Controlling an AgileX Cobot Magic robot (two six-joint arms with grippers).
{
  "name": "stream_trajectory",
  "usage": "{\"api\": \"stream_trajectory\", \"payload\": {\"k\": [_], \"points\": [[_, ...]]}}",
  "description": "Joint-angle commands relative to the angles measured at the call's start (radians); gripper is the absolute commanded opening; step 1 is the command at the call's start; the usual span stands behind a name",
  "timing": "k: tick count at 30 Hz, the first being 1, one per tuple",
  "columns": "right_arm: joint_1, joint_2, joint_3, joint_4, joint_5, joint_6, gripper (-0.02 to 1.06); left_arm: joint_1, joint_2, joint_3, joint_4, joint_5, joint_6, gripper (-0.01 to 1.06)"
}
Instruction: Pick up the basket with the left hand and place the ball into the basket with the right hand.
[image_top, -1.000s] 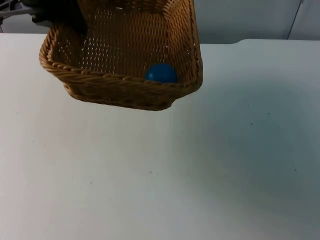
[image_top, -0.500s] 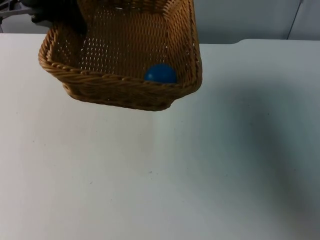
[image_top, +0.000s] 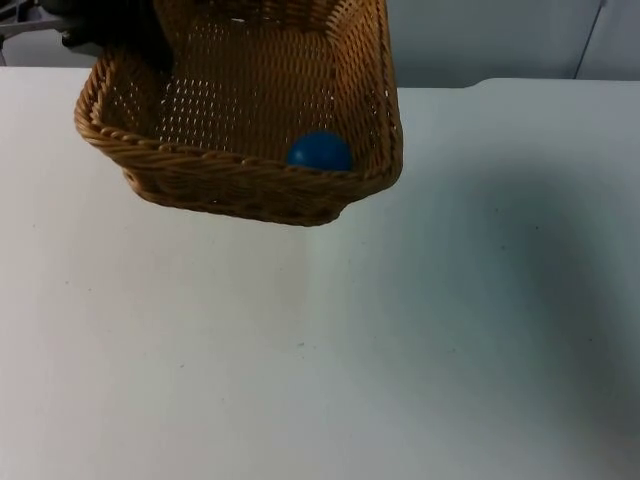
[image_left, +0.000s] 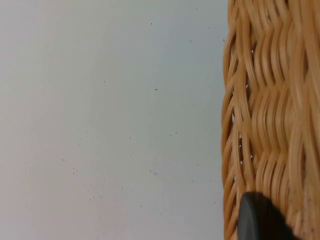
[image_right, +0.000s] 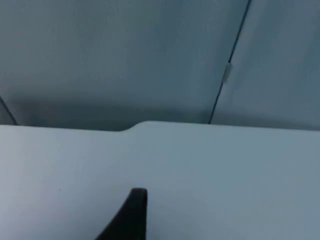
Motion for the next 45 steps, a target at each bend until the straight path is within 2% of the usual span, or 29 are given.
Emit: {"api": "stream_trajectory", "payload": {"k": [1, 5, 11, 16, 29, 33, 35, 41, 45], "points": [[-0.012, -0.072, 0.095, -0.008, -0.039, -0.002, 1.04, -0.003, -0.02, -0.001, -0.02, -0.006, -0.001, 0.0], [-0.026, -0.243, 0.306, -0.008, -0.113, 0.043, 1.04, -0.003, -0.02, -0.001, -0.02, -0.006, -0.001, 0.0], [-0.026, -0.444, 0.442, -0.019, -0.162, 0.086, 1.04, -0.003, -0.02, -0.001, -0.02, -0.008, -0.001, 0.0], [-0.026, -0.537, 0.478, -0.063, -0.136, 0.13, 1.04, -0.003, -0.02, -0.001, -0.018, -0.035, -0.001, 0.0], [-0.026, -0.538, 0.48, -0.059, -0.145, 0.128, 1.04, -0.003, 0.037, 0.028, -0.032, -0.093, -0.001, 0.0], [-0.026, -0.526, 0.482, -0.063, -0.148, 0.128, 1.04, -0.013, 0.088, 0.07, -0.052, -0.14, -0.001, 0.0], [-0.026, -0.513, 0.482, -0.063, -0.148, 0.128, 1.04, -0.032, 0.133, 0.102, -0.051, -0.217, 0.003, 0.0], [-0.026, -0.5, 0.482, -0.063, -0.148, 0.128, 1.04, -0.047, 0.202, 0.108, -0.096, -0.323, 0.073, 0.0], [-0.026, -0.5, 0.482, -0.063, -0.148, 0.128, 1.04, -0.047, 0.238, 0.108, -0.096, -0.343, 0.078, 0.0]]}}
